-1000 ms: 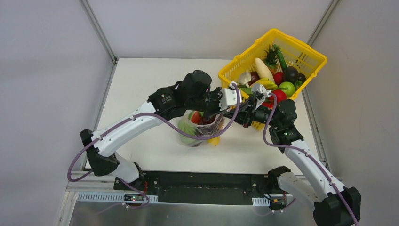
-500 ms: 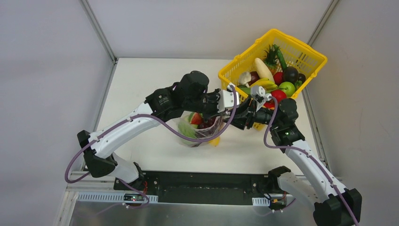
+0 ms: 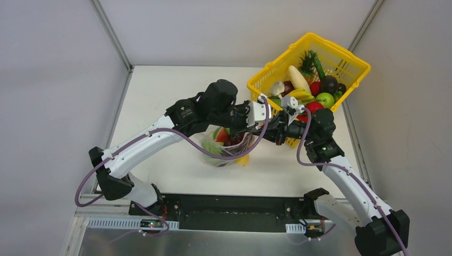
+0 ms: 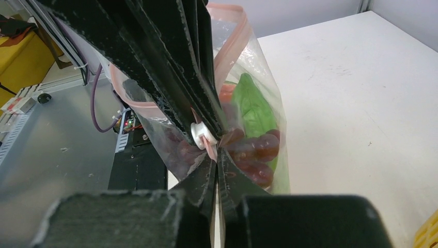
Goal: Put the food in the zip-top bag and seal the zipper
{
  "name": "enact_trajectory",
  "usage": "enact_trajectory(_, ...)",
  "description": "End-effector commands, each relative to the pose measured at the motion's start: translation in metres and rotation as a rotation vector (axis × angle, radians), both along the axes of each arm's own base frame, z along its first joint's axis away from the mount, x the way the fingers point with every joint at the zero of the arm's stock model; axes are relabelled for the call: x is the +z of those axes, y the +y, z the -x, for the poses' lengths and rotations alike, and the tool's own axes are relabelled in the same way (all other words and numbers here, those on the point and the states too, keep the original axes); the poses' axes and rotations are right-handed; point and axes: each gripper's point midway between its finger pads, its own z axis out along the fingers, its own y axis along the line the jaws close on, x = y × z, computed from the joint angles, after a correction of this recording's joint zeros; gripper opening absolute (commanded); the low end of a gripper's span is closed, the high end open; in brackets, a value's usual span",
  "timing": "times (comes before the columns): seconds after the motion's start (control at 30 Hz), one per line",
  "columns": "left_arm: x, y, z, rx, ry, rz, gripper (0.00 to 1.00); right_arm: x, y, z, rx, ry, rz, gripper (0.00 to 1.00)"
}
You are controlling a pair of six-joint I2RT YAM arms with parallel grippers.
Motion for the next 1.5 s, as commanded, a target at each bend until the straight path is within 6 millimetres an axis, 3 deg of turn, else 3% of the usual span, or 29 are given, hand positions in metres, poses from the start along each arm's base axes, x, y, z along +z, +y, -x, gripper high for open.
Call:
enact_trajectory(0.0, 0.023, -0.001, 0.006, -0.031, -0.02, 0.053, 0.0, 0.026, 0.0, -0.002, -0.02, -0.097, -0.035, 0.0)
enact_trajectory(0.5, 0.018, 0.046, -0.01, 0.145, -0.138, 0.015, 0.0, 0.017, -0.006, -0.014, -0.136, -0.052, -0.074, 0.0)
enact_trajectory(0.8, 0.025, 0.044, -0.008, 0.139, -0.137, 0.047, 0.0, 0.025, -0.004, 0.001, -0.057, -0.086, -0.085, 0.0)
enact_trajectory(0.87, 0.028, 0.038, -0.006, 0.117, -0.123, 0.06, 0.0, 0.027, -0.003, 0.007, -0.024, -0.096, -0.075, 0.15)
enact_trajectory(0.9, 0.029, 0.035, -0.004, 0.102, -0.116, 0.068, 0.0, 0.026, -0.003, 0.01, -0.008, -0.1, -0.063, 0.36)
enact_trajectory(0.93, 0.03, 0.031, -0.002, 0.085, -0.109, 0.071, 0.0, 0.026, -0.003, 0.012, 0.002, -0.106, -0.051, 0.46)
enact_trajectory(1.2, 0.032, 0.018, 0.006, 0.022, -0.063, 0.073, 0.0, 0.026, -0.004, 0.007, -0.003, -0.127, 0.01, 0.53)
enact_trajectory(1.47, 0.032, 0.014, 0.007, 0.007, -0.057, 0.079, 0.0, 0.029, 0.002, 0.003, 0.026, -0.14, 0.01, 0.47)
